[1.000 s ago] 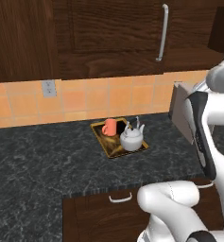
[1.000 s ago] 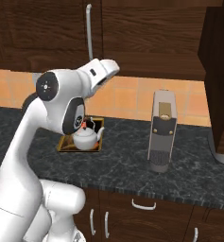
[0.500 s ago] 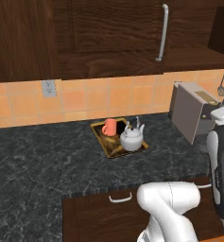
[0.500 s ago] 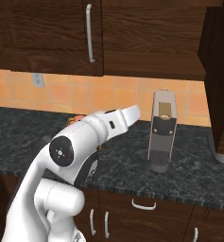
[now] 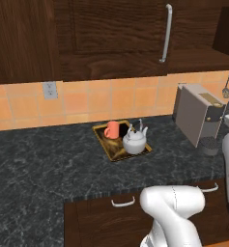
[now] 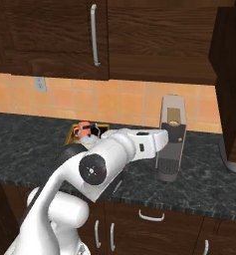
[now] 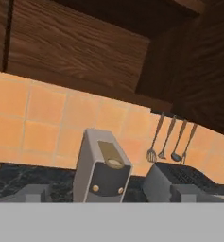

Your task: Pick the kettle from the counter and place it on the tray. Then pick the mug from the cabinet and place it on the tray. Then close the cabinet doors.

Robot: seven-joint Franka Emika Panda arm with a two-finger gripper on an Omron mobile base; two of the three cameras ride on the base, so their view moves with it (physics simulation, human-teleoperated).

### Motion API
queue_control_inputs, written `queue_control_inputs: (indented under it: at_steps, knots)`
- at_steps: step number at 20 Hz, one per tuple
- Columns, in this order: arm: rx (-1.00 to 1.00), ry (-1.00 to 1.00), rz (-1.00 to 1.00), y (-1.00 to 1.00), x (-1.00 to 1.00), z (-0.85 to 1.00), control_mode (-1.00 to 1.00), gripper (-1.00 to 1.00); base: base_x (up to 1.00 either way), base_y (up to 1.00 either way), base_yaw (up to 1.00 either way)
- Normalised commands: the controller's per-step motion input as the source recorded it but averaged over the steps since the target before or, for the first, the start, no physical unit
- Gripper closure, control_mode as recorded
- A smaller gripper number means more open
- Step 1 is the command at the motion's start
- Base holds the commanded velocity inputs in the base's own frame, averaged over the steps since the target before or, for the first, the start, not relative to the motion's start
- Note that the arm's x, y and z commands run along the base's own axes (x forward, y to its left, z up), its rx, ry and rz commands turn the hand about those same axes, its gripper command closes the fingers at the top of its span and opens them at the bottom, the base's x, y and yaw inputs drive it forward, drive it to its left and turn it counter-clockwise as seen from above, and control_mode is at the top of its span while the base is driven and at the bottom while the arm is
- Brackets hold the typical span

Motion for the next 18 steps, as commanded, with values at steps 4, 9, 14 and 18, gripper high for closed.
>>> queue_control_inputs:
  at_steps: [4, 9, 14, 18]
  knots:
    - [0.29, 0.0, 0.0, -0.64, -0.01, -0.02, -1.0, -1.0, 0.0, 0.0, 0.0]
    - [0.23, 0.0, 0.0, -0.49, 0.0, -0.02, -1.0, -1.0, 0.0, 0.0, 0.0]
    - [0.19, 0.0, 0.02, -0.43, -0.01, -0.16, -1.0, -1.0, 0.0, 0.0, 0.0]
    - [0.18, -0.03, 0.03, -0.3, 0.01, -0.18, -1.0, -1.0, 0.0, 0.0, 0.0]
